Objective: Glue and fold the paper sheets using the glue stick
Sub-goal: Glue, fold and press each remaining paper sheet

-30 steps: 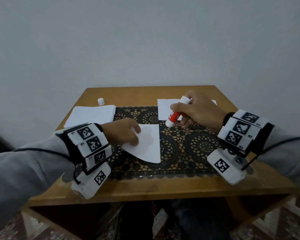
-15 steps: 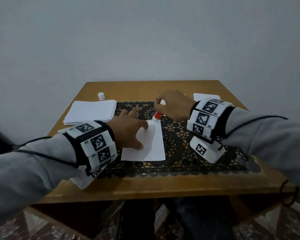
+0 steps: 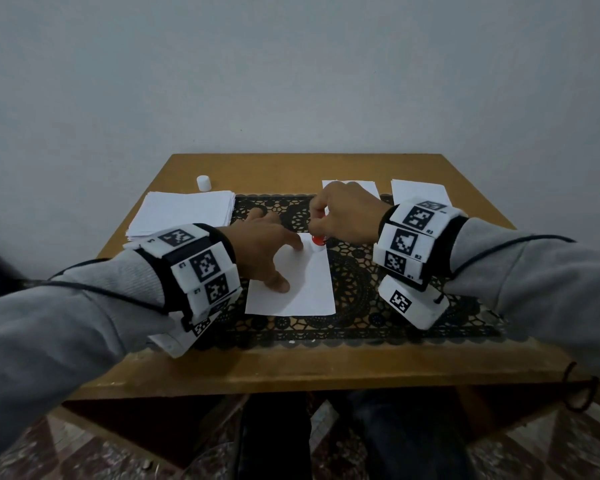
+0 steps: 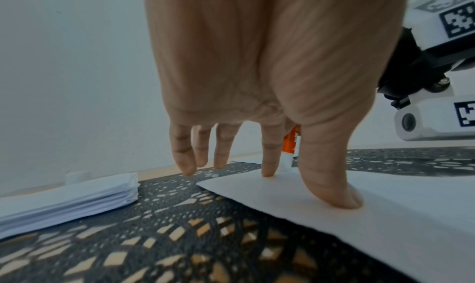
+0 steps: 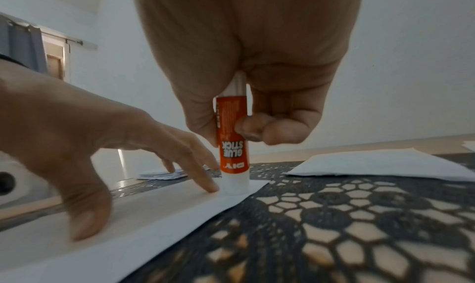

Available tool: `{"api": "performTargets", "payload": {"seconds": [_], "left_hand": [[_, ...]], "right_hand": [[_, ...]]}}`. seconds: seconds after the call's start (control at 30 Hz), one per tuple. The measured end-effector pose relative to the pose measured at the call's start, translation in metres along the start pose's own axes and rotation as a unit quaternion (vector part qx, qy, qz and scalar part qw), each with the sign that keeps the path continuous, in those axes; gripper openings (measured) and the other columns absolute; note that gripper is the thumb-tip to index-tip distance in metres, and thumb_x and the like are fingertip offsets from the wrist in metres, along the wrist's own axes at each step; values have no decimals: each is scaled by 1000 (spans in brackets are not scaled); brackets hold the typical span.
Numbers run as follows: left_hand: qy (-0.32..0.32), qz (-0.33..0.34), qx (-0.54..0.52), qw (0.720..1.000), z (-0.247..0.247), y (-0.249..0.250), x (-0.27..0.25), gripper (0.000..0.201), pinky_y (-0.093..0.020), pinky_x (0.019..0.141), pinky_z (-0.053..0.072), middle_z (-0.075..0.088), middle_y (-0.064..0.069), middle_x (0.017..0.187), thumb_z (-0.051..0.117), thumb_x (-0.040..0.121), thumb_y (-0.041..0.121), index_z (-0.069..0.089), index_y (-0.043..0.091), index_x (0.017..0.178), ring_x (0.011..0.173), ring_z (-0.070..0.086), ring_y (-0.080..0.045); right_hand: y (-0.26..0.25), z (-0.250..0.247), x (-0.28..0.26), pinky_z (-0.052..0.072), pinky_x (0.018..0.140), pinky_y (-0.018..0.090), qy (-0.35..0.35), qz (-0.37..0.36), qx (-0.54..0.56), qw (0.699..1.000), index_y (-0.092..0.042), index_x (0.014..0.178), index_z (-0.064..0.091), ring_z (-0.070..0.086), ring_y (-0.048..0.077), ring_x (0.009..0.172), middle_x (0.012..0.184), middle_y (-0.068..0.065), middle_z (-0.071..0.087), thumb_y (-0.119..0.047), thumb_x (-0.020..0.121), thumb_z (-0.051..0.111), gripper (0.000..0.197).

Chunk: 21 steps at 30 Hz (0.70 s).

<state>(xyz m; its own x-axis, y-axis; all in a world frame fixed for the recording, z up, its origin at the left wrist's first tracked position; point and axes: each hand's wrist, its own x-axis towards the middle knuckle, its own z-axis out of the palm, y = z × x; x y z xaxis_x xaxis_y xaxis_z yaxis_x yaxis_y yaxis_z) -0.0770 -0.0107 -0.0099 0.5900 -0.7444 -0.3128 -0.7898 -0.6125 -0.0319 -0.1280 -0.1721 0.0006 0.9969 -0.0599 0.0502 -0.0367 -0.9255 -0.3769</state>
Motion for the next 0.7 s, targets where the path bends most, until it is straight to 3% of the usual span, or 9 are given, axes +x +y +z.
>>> {"api": "performTargets", "payload": {"seconds": [0.17,0.4,0.57,0.7], "left_hand": [[-14,0,-21,1000,0,-1,2,76,-48,106,33,37,-4,138,73,77,49,35,37,142,129,28,-27],[-28,25,-42,998,-3,-2,9,75,-40,106,36,40,-2,141,78,74,41,40,27,137,125,41,-22],[-48,72,-19,996,-11,-4,16,87,-44,109,33,38,1,144,77,71,51,32,32,143,130,38,-20],[-43,113,39,992,-12,-8,15,85,-45,112,29,33,-1,145,66,76,62,26,34,145,132,31,-19]], "right_hand": [[-7,1,-26,49,63,28,-25,-16,18,999,-9,72,69,61,14,70,80,4,70,-23,84,67,19],[-16,2,-62,53,68,33,-65,-31,40,997,-16,69,70,62,14,74,78,-3,67,-25,81,70,16],[-21,3,-75,55,74,34,-83,-58,45,994,-12,75,72,63,13,76,80,-3,69,-25,84,68,16],[-19,2,-75,54,74,37,-80,-60,55,994,-10,75,71,62,15,76,80,-1,69,-23,84,67,17]]}}
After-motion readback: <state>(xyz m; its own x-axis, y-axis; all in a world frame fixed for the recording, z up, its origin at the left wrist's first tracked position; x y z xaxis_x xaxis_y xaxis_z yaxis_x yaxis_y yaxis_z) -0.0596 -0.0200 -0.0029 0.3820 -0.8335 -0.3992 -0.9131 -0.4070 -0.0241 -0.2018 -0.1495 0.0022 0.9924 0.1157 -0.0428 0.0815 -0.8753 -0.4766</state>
